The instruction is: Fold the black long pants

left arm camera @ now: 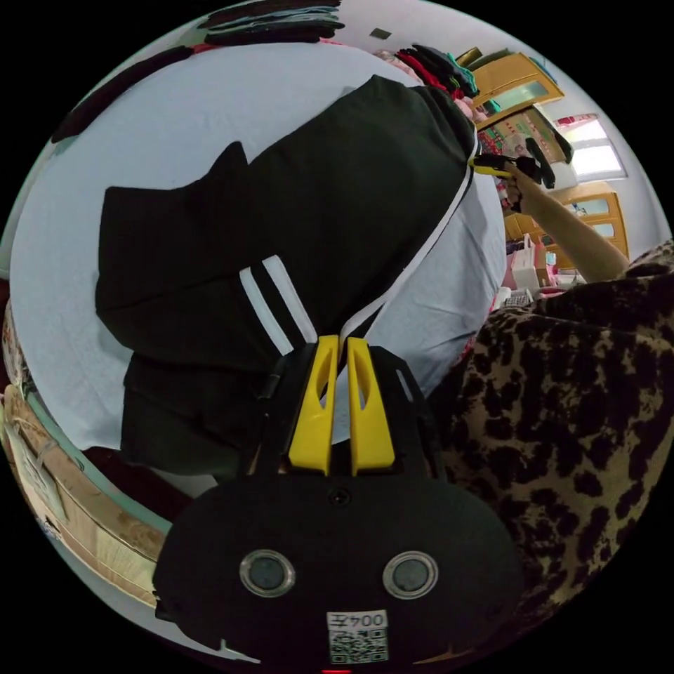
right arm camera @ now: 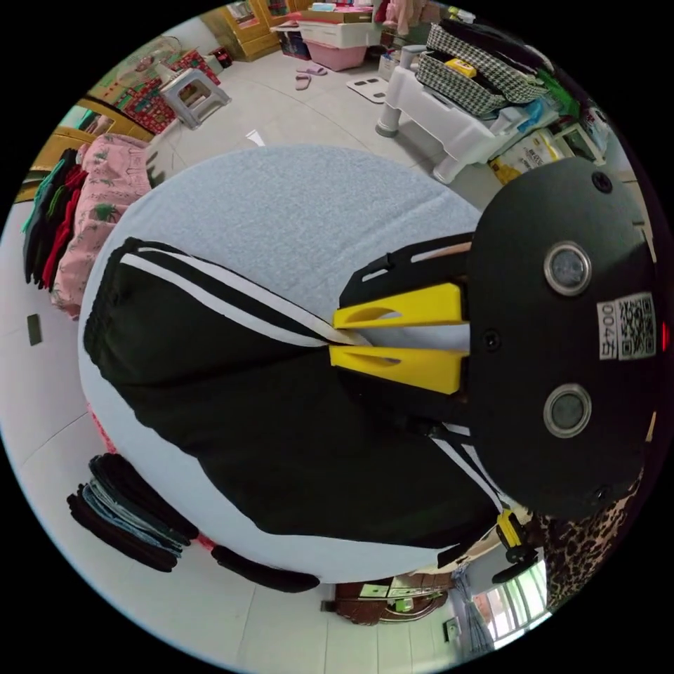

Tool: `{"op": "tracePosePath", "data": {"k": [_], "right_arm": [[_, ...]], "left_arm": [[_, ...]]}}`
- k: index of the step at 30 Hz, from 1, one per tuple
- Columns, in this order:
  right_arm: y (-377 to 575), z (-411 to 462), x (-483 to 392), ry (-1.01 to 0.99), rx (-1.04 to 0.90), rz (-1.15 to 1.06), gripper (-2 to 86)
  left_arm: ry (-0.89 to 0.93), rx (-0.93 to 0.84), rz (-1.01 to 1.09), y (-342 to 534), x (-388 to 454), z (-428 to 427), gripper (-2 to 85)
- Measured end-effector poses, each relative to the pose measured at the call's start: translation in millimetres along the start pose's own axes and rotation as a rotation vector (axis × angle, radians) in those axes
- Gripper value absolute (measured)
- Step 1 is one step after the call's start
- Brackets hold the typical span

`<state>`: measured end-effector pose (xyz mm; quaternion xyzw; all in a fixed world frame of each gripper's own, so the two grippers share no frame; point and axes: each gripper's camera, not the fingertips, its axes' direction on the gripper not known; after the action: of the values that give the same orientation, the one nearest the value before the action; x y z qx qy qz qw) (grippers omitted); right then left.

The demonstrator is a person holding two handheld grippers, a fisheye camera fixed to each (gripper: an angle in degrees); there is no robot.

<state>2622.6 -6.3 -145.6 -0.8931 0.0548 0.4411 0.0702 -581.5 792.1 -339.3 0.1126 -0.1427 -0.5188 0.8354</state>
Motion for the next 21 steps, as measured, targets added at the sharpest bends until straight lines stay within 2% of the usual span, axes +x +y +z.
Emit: {"op": "tracePosePath", "data": {"k": [6, 11, 14, 16, 19, 21], "right_arm": [[7, -8, -19, 0.125, -0.04, 0.022, 18.1], [40, -17, -69, -0.068, 0.05, -0.105, 15.7], [47, 14, -103, -0.137, -0.021, -0.213, 14.4], [48, 46, -120, -0.105, -0.093, -0.241, 12.1], [52, 57, -129, 0.052, -0.013, -0.233, 9.1], [51, 61, -132, 0.06, 0.003, -0.251, 9.0]], "left_arm": [[0.1, 0.013, 0.006, -3, -8, -27, 2.2], [0.14, 0.201, 0.031, -22, -10, -97, 2.4], [0.036, 0.311, 0.091, -70, -16, -120, 2.5], [-0.073, 0.354, 0.18, -130, -21, -115, 2.9], [-0.083, 0.334, 0.26, -220, -23, -90, 3.9], [-0.086, 0.297, 0.328, -270, -14, -72, 4.9]]}}
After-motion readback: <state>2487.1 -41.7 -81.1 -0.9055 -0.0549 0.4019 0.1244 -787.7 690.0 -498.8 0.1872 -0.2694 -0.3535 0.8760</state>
